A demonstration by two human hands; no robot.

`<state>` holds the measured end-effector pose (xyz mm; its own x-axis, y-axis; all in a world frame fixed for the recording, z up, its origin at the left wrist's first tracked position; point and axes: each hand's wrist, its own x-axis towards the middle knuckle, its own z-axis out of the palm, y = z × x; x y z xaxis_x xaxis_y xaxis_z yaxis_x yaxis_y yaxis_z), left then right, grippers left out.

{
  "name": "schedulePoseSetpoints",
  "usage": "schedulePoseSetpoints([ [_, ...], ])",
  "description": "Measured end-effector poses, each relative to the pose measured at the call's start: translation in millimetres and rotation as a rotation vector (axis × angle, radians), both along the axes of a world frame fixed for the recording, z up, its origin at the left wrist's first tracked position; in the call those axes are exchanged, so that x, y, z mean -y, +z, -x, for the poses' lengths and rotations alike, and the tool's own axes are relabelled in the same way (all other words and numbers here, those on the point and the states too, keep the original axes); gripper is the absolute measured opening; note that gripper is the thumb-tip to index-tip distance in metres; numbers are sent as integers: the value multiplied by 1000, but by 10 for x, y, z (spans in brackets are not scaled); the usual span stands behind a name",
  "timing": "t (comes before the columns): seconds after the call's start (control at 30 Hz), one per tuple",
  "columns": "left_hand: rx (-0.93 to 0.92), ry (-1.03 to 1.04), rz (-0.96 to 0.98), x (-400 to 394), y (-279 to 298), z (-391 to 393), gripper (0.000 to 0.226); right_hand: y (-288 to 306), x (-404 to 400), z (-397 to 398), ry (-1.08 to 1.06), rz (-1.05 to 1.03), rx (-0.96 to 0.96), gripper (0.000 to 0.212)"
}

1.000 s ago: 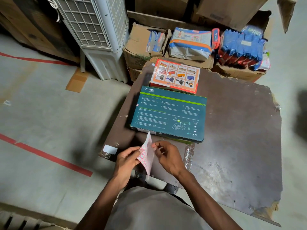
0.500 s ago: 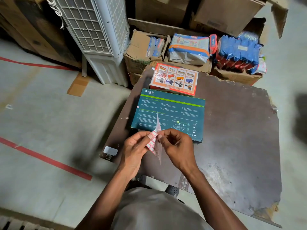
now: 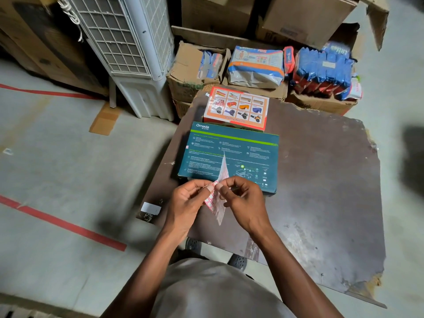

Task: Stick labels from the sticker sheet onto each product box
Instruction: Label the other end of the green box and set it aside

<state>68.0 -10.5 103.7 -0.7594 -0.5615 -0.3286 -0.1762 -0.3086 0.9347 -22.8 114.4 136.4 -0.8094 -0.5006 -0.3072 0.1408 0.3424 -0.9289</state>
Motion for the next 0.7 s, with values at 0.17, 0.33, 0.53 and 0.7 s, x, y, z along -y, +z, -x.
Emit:
schedulePoseSetpoints([
  [0.17, -9, -33, 95, 23, -18, -29, 11, 40, -2, 1, 1, 40, 118, 13],
  [0.33, 9, 0, 63, 55, -133, -98, 10, 10, -21, 14, -25, 79, 189, 12],
  [0.53, 164, 16, -253, 32, -631, -211, 9, -80, -77, 8, -45, 40, 186, 11],
  [0.7, 316, 23, -450, -7, -1317, -205, 15, -265, -136, 11, -74, -38, 214, 13],
])
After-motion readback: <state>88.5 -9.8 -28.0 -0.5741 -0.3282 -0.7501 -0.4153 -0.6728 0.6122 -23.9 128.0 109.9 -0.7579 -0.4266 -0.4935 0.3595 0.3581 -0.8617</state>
